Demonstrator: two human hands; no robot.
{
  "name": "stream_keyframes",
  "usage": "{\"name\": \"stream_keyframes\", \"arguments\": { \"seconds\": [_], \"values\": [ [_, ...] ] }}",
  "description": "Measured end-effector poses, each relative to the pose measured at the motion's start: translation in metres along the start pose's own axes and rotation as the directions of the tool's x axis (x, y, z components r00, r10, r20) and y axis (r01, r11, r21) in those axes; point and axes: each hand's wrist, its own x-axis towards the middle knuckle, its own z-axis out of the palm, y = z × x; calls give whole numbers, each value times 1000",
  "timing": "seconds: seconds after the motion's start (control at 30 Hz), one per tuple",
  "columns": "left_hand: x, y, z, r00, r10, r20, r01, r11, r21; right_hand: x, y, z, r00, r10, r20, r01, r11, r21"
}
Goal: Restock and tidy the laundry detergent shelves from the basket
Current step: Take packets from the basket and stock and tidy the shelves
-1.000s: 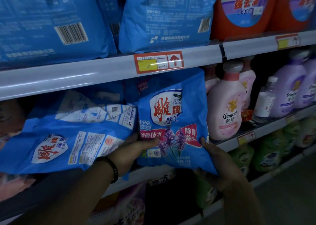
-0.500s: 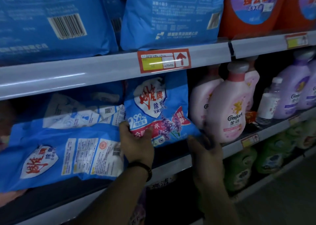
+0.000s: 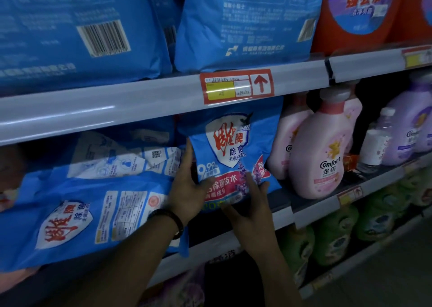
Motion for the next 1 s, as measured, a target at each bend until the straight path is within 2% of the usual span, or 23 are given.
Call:
{"name": "stream_keyframes", "arguments": {
  "seconds": [0.07,0.13,0.2,0.23,0.27,0.3,0.33,0.37,0.4,0.47,0.6,0.7,0.9,0.97,1.0],
  "values": [
    [-5,-6,6,995,76,-70,-75,997,15,1,1,-1,1000,2,-15,-1,998,69],
    [-11,-5,11,972,154,-179,-141,986,87,1,1,2,1000,-7,-15,8,999,45],
    [-25,2,16,919,313,-240,-239,926,292,4,2,6,1000,-21,7,21,999,-28],
    [-33,5,17,884,425,-195,-297,832,468,6,1,7,1000,-20,22,21,999,-49],
    [-39,5,18,852,518,-72,-353,672,651,8,0,8,999,-9,36,12,998,-66],
    [-44,2,18,837,536,112,-411,480,776,10,0,8,999,-8,51,12,997,-79],
    [-46,-6,17,833,470,291,-466,312,828,10,-1,7,998,-15,63,20,996,-81],
    [-47,-16,15,829,357,431,-515,185,837,10,-1,6,997,-29,66,33,997,-66],
    [-47,-24,12,824,242,512,-545,93,833,9,-2,4,997,-47,60,50,998,-44],
    [-42,-34,7,837,79,541,-543,-5,840,9,0,2,997,-78,26,79,995,-53],
    [-28,-31,12,883,-52,467,-466,31,884,5,13,2,998,-58,-30,46,950,-308],
    [-19,-22,24,901,-164,402,-409,-12,913,3,13,5,1000,-14,18,20,904,-427],
    [-12,-11,21,875,-216,434,-433,52,900,13,11,24,998,60,13,-44,843,-537],
    [-9,-7,16,860,-230,455,-444,100,890,13,4,25,998,63,12,-46,837,-545],
    [-7,-4,14,850,-233,472,-447,155,881,12,3,24,999,50,8,-38,842,-539]
  ]
}}
